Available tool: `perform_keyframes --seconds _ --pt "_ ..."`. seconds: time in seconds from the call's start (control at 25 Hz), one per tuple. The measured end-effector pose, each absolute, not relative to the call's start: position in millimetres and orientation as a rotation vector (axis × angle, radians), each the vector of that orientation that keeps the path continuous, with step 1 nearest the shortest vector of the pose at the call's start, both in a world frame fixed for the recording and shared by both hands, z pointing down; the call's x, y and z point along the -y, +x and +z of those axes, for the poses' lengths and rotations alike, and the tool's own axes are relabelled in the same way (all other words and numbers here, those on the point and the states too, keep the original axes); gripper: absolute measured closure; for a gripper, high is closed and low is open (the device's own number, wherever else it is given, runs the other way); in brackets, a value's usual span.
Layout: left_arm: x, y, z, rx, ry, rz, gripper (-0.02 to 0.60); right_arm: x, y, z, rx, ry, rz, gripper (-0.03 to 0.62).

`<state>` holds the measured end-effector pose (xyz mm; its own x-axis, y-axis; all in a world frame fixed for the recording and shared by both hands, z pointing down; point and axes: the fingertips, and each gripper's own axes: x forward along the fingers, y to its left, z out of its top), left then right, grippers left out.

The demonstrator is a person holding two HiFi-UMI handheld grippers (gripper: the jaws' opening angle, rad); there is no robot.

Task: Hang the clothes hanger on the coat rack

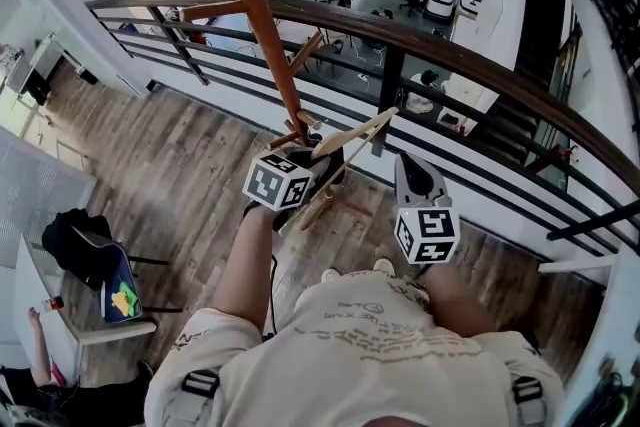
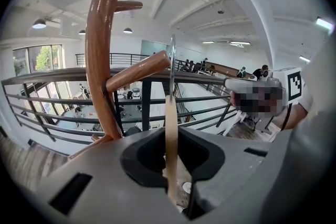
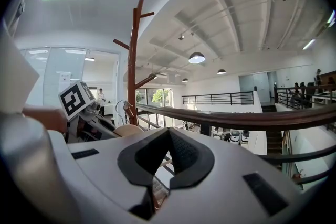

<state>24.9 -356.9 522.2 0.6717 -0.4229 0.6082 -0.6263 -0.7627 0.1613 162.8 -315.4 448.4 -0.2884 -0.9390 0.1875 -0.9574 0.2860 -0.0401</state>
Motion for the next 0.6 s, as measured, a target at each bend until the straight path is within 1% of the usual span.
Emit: perform_keyframes --seconds 0.6 --pt "373 20 538 0.827 2.485 0.793 0.524 322 167 451 2.386 1.805 0.216 0.592"
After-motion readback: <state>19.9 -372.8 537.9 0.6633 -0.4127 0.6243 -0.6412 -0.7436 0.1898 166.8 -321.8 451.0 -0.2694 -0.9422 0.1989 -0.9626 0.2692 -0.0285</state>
